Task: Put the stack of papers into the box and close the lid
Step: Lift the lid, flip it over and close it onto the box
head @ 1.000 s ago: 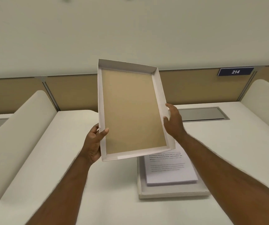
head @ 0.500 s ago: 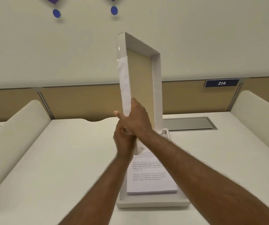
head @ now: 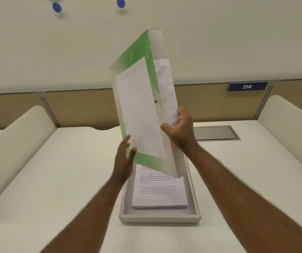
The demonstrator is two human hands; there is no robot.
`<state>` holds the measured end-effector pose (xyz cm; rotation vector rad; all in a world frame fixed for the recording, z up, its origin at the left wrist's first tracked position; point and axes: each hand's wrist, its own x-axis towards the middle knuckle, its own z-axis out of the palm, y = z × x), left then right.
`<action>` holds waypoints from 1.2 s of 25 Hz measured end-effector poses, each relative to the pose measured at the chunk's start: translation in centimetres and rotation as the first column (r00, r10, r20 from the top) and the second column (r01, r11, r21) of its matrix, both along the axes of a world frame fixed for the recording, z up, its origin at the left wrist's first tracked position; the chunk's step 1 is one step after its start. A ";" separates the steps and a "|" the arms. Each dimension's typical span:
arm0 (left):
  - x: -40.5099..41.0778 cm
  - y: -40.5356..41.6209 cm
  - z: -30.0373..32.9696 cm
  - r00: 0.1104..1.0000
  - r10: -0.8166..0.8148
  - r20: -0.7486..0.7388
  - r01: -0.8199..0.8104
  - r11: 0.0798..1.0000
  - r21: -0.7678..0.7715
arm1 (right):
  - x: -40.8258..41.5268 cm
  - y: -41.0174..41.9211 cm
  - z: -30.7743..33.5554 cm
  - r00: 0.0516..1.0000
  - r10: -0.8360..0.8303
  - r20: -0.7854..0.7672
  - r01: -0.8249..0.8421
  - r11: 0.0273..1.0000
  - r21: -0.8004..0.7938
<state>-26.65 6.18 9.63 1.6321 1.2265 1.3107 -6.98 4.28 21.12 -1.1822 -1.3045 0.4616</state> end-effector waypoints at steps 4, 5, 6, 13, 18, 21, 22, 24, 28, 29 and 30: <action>-4.0 3.0 1.0 0.984 0.153 0.094 -0.137 0.977 -0.160 | 3.6 -1.3 -1.9 0.961 0.242 -0.132 -0.229 0.967 0.107; -4.8 3.5 1.4 0.987 0.080 0.138 -0.055 0.983 -0.173 | 4.3 -1.4 -2.4 0.944 0.275 -0.183 -0.256 0.959 0.121; -5.1 3.6 1.8 0.989 0.008 0.148 0.021 0.981 -0.193 | 4.8 -1.4 -2.9 0.931 0.282 -0.232 -0.262 0.958 0.115; -3.7 3.3 -0.6 0.996 0.082 0.017 -0.074 0.956 -0.283 | 7.2 0.7 -6.4 0.971 0.019 -0.238 -0.100 0.938 -0.331; -3.8 2.6 -3.4 0.983 0.108 -0.147 -0.148 0.942 -0.300 | 7.8 2.2 -11.6 0.991 -0.013 0.130 0.071 0.888 -0.454; -3.6 2.3 -5.2 0.969 0.109 -0.223 -0.175 0.938 -0.301 | 7.4 3.0 -14.5 0.977 -0.031 0.209 0.135 0.853 -0.505; -3.6 2.3 -5.8 0.960 0.109 -0.257 -0.188 0.933 -0.308 | 7.3 3.2 -15.3 0.971 -0.041 0.234 0.160 0.841 -0.516; -3.5 2.2 -6.9 0.947 0.103 -0.304 -0.205 0.924 -0.324 | 7.0 3.6 -16.6 0.959 -0.062 0.275 0.206 0.820 -0.535; -3.6 1.8 -8.4 0.921 0.079 -0.383 -0.213 0.922 -0.323 | 6.6 4.0 -18.5 0.930 -0.094 0.356 0.293 0.776 -0.559; -3.7 1.8 -8.7 0.911 0.069 -0.406 -0.214 0.921 -0.325 | 6.5 4.0 -18.9 0.924 -0.095 0.371 0.307 0.764 -0.568; -3.7 1.7 -9.0 0.904 0.061 -0.424 -0.215 0.921 -0.326 | 6.4 3.9 -19.2 0.919 -0.092 0.384 0.318 0.750 -0.580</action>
